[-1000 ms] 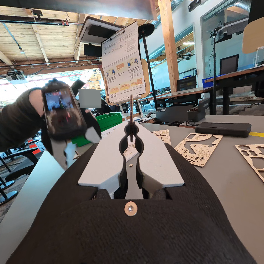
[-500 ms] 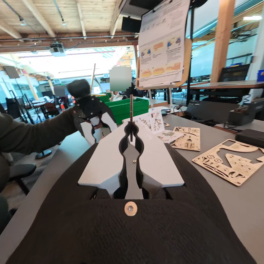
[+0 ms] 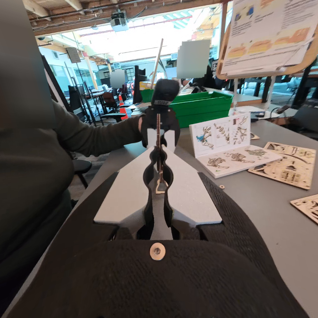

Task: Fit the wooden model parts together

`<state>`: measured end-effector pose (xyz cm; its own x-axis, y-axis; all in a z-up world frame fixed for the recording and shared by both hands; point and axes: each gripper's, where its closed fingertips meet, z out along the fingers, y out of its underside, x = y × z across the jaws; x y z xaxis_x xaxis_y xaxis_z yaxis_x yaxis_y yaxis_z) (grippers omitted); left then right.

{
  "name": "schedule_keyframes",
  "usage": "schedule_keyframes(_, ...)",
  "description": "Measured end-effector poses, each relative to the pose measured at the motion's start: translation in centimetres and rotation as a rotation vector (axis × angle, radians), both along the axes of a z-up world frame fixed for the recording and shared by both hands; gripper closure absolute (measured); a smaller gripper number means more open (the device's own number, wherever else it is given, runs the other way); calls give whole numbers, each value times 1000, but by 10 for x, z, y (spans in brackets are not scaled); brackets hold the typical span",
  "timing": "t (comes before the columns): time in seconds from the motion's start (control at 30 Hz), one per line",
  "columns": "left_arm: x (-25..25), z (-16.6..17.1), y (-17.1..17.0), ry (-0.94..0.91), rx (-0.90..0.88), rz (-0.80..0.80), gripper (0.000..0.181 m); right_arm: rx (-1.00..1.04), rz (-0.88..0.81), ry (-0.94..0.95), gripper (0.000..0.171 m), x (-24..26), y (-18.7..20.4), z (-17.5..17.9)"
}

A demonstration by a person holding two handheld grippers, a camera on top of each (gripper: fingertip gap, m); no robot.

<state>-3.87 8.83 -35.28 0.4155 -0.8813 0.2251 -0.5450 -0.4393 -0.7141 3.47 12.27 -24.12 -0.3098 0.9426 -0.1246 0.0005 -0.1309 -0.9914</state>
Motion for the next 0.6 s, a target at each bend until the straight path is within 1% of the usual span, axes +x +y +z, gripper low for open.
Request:
schedule_keyframes(0.1,0,2,1,-83,-89,43,173,-54,30,-79,171,-6,-4,-13)
schedule_keyframes(0.27,4,4,4,-219,-220,100,174,-268,28,-238,171,-16,0,-38)
schedule_keyframes(0.33,7,5,5,-280,-251,103,174,-346,46,-236,171,-16,-1,-39)
schedule_keyframes(0.43,9,8,7,-337,-248,95,173,-422,61,-181,171,-14,3,-29)
schedule_keyframes(0.53,14,18,6,-394,-198,61,174,-420,29,-143,171,-11,10,-23)
schedule_keyframes(0.6,16,19,4,-390,-179,42,174,-383,-11,-134,171,-11,16,-23)
